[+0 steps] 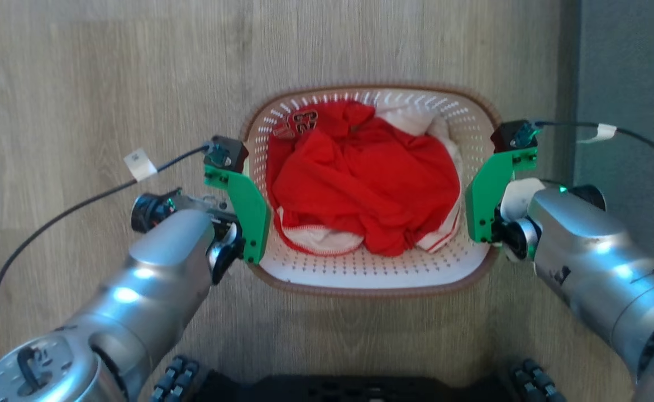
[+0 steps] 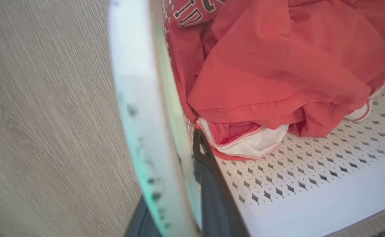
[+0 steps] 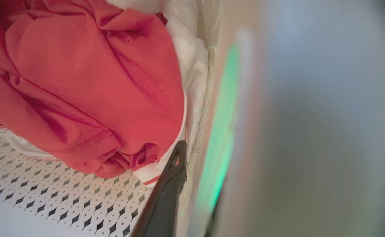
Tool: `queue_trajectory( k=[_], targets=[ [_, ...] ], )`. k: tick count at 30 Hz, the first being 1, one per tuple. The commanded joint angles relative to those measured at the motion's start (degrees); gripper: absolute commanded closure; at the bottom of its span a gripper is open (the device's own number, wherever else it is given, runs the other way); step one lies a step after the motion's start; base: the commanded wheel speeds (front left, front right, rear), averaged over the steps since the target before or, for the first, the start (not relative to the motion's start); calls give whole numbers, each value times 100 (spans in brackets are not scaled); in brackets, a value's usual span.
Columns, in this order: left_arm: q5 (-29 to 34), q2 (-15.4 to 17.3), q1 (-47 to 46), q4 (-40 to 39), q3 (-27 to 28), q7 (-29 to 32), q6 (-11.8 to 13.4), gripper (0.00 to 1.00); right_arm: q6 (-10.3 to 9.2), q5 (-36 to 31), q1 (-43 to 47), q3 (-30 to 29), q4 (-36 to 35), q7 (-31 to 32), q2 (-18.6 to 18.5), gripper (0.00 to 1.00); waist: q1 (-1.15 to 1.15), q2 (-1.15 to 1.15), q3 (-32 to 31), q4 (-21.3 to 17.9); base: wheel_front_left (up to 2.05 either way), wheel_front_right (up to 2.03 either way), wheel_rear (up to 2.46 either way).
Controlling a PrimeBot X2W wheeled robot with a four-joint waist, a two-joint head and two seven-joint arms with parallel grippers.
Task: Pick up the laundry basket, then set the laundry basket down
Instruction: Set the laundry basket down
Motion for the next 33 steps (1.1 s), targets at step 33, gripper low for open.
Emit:
queue_trajectory(
  k=[33],
  targets=[
    [103,-43,-925,-368,7,-645,166,100,44,-302,-424,48,324,-1132,226,100,-2,0,1393,133,0,0,0]
  ],
)
